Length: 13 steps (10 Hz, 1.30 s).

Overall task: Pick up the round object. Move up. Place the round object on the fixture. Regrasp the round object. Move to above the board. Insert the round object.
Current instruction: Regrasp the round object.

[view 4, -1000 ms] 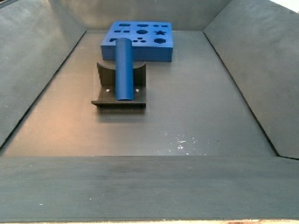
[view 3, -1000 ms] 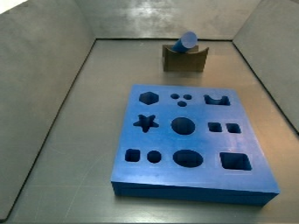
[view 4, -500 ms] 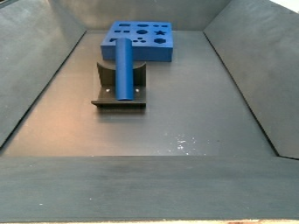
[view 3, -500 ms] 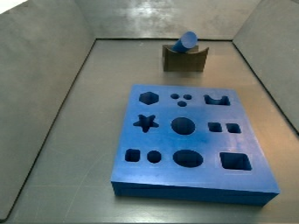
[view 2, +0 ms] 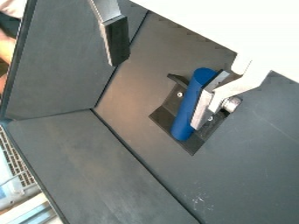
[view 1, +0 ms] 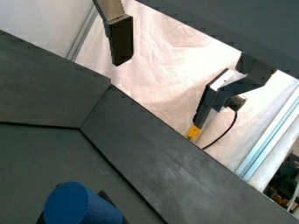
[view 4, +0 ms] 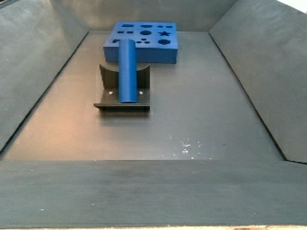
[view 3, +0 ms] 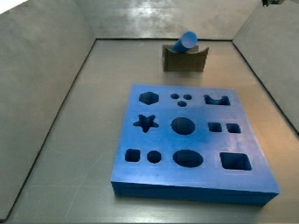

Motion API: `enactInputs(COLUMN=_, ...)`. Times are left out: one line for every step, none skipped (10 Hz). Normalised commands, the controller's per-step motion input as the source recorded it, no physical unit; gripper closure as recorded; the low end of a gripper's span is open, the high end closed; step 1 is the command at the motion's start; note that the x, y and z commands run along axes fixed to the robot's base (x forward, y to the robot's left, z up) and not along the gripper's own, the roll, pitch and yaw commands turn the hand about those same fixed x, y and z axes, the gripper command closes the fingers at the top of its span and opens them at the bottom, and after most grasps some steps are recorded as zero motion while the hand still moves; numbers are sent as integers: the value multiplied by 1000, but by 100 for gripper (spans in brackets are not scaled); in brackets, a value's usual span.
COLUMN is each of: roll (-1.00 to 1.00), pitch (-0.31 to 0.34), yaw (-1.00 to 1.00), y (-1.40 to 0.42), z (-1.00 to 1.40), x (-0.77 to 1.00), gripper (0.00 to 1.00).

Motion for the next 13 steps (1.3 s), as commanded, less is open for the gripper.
enactInputs(roll=189, pitch=14, yaw=219, y=-58, z=-13, x=111, gripper=0)
enactInputs(roll=152, pitch=-28, yaw=139, y=43, z=-1000, x=42, gripper=0)
enactInputs(roll=149, pitch=-38, yaw=106, y=45, z=-1000, x=46, gripper=0)
enactInputs(roll=133, pitch=-62, yaw=86, y=41, z=-1000, x=52, gripper=0)
enactInputs(roll=93, pitch=-80, yaw=61, y=36, z=-1000, x=58, gripper=0)
enactInputs(roll=80, pitch=-87, yaw=50, y=36, z=-1000, x=62, gripper=0)
enactInputs(roll=58, pitch=-92, yaw=23, y=34, z=-1000, x=70, gripper=0)
enactInputs(roll=55, pitch=-88, yaw=6, y=32, z=-1000, x=73, gripper=0)
enactInputs(roll=57, pitch=-85, yaw=-8, y=28, z=-1000, x=78, gripper=0)
enactInputs(roll=59, pitch=-69, yaw=-23, y=23, z=-1000, x=82, gripper=0)
enactInputs(roll=55, pitch=-55, yaw=-31, y=21, z=-967, x=89, gripper=0)
enactInputs(roll=52, pitch=-37, yaw=-30, y=13, z=-798, x=81, gripper=0)
enactInputs(roll=56, pitch=-13, yaw=-27, y=5, z=-578, x=74, gripper=0)
